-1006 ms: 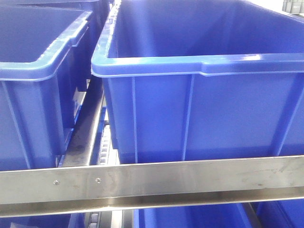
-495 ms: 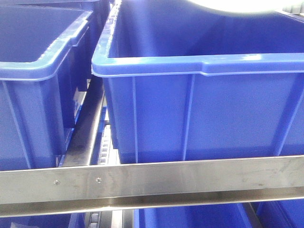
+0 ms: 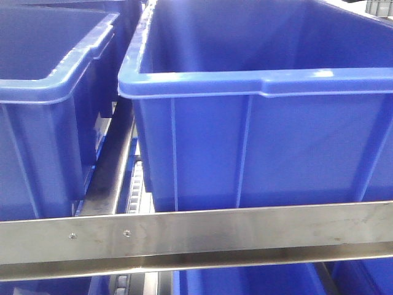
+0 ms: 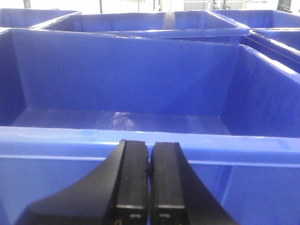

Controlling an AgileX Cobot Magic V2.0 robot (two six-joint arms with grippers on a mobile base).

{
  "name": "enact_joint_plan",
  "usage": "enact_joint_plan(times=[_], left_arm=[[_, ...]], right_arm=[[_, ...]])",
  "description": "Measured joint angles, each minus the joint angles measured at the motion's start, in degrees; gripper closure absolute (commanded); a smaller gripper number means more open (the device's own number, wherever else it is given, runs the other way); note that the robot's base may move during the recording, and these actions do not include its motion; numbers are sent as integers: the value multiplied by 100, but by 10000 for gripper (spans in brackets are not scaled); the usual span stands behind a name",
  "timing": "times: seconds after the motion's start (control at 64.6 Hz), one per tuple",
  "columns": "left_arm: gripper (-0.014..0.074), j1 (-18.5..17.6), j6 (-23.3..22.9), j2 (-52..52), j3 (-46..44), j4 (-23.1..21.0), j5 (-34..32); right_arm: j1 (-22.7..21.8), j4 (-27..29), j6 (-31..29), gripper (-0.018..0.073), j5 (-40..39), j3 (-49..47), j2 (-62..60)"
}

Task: Place green plate on second shelf with right arm
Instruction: 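Lower the plate into the blue bin and open the right gripper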

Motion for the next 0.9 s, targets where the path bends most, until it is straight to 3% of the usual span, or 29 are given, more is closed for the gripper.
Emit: enact_joint_plan(times=[0.093,0.248,0.603,0.897], left_arm=[[466,0,0,0,0,0,0],[466,0,0,0,0,0,0],[466,0,0,0,0,0,0],[466,0,0,0,0,0,0]], right_arm=[[0,0,4,208,99,-32,-33],[0,0,13,523,499,-35,-477],[0,0,17,511,1591,81,-2133],[36,0,17,511,1705,89,-2252]])
